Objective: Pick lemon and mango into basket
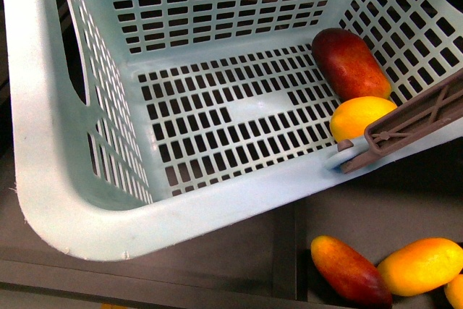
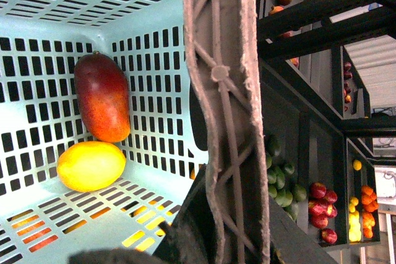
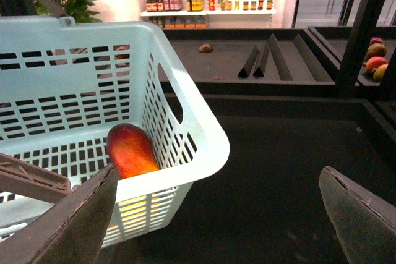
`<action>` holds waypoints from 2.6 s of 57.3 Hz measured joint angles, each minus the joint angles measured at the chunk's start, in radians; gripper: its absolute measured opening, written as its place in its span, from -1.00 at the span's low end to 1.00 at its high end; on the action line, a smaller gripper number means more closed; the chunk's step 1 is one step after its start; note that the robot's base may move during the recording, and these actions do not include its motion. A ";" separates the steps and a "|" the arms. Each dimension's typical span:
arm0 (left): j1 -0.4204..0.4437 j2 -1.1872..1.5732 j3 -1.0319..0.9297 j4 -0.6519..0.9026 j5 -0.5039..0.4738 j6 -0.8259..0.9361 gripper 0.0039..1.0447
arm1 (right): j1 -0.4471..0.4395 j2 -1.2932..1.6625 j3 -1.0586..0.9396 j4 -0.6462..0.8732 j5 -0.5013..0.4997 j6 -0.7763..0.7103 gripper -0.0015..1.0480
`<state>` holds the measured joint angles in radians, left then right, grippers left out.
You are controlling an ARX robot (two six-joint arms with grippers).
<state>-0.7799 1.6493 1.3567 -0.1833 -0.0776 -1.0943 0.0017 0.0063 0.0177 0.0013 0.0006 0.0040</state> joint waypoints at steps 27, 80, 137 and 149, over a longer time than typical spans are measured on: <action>-0.018 0.210 0.274 -0.534 -0.746 0.111 -0.88 | 0.000 0.000 0.000 -0.001 0.003 0.000 0.83; 0.402 0.562 0.217 0.186 -0.412 -0.504 -0.88 | 0.000 -0.001 0.000 -0.001 0.000 0.000 0.83; 0.343 0.107 -0.089 -0.064 -0.565 -0.405 0.87 | 0.000 -0.001 0.000 -0.001 0.000 0.000 0.83; 0.432 -0.050 -0.616 0.946 -0.246 0.608 0.15 | 0.000 -0.001 0.000 -0.001 0.002 0.000 0.83</action>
<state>-0.3481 1.5993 0.7406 0.7624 -0.3241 -0.4862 0.0017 0.0055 0.0177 0.0006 0.0029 0.0036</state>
